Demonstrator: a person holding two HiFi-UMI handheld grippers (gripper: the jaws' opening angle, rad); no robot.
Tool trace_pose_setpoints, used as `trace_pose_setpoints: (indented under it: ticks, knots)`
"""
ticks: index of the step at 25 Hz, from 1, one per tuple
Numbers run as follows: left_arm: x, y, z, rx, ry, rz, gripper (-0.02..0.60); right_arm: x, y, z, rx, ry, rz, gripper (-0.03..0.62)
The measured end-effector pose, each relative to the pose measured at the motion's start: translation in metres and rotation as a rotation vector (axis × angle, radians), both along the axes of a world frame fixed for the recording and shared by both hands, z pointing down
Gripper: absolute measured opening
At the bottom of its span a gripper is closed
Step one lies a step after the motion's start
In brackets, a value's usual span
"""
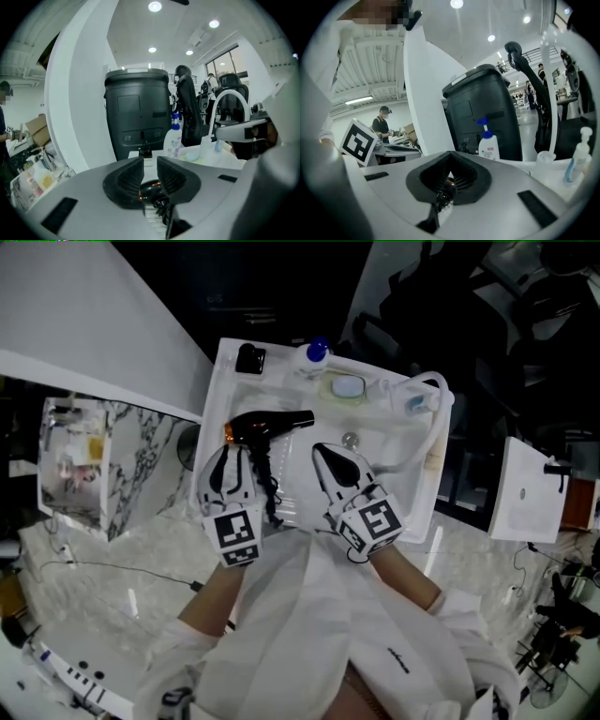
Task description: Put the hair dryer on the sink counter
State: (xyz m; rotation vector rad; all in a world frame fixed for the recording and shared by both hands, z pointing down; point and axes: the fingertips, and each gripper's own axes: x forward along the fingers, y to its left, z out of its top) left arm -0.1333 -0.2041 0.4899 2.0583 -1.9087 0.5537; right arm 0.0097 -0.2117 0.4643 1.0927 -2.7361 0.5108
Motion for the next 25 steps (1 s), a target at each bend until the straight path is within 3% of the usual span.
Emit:
trace_pose_setpoints:
  ticks: [5, 8, 15, 25]
  knots:
    - [0.000, -0.004, -0.050, 0.170, 0.014, 0.040, 0.045, 0.011, 0.006, -0.035, 0.074, -0.003, 0.029, 0.017]
    - [0.005, -0.006, -0.064, 0.216, 0.033, 0.066, 0.040, 0.020, 0.009, -0.046, 0.114, 0.022, 0.055, 0.017]
    - [0.012, -0.002, -0.055, 0.204, 0.041, 0.091, 0.038, 0.045, 0.021, -0.068, 0.202, 0.070, 0.157, 0.017]
    - [0.027, -0.005, -0.055, 0.218, 0.068, 0.131, 0.038, 0.066, 0.018, -0.052, 0.134, 0.073, 0.223, 0.017]
